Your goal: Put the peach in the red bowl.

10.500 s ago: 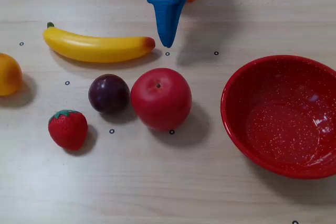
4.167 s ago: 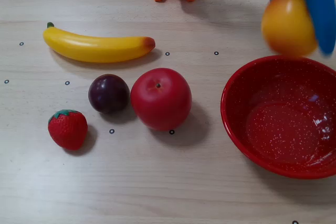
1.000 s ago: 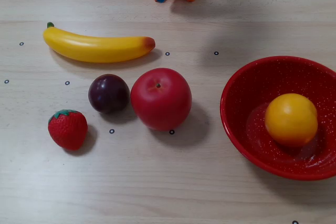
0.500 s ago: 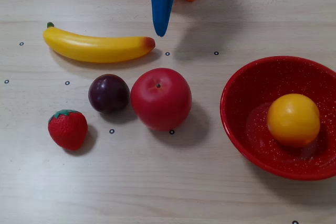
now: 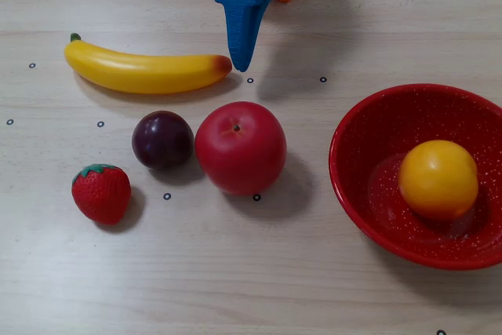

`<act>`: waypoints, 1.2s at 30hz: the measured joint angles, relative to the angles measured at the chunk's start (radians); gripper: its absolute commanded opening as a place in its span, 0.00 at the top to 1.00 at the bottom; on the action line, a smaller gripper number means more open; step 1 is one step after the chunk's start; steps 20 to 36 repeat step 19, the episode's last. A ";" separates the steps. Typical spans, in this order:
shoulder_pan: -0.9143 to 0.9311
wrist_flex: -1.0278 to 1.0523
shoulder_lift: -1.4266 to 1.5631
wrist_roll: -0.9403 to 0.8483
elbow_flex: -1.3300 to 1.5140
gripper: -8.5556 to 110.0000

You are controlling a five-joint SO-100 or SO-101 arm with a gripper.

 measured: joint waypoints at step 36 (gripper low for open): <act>0.000 0.000 0.000 -0.014 0.000 0.93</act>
